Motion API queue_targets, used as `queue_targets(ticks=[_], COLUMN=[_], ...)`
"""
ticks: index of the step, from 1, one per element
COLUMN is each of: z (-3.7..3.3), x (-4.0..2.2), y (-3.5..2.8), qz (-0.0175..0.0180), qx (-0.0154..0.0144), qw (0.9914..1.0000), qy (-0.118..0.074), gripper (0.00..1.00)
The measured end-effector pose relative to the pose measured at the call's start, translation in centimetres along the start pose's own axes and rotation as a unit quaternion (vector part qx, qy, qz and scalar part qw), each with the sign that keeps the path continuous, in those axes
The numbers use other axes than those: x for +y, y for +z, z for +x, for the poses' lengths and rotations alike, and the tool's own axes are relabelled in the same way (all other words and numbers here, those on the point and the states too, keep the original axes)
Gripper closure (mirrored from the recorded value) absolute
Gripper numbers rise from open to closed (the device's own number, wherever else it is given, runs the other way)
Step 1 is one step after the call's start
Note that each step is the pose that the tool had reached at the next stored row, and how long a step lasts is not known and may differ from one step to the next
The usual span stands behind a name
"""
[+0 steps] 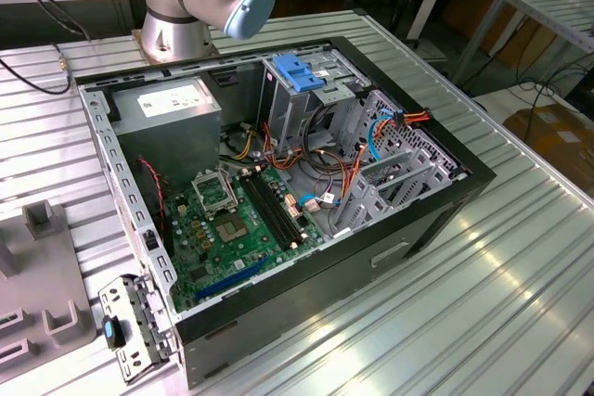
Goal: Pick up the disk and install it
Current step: 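Pick up the disk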
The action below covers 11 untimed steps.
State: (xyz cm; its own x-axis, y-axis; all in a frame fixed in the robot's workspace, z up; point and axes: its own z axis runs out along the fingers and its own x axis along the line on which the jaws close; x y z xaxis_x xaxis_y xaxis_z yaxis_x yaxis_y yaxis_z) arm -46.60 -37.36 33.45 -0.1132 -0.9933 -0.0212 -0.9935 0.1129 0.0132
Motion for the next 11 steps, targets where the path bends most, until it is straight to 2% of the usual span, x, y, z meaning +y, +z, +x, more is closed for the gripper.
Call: queue_targets(ticks=[11], z=[0.05], x=[-0.03], y=[2.26], qz=[0.0006], qx=[0.0000], qw=[1.00000], qy=[-0.003], gripper=[0.40])
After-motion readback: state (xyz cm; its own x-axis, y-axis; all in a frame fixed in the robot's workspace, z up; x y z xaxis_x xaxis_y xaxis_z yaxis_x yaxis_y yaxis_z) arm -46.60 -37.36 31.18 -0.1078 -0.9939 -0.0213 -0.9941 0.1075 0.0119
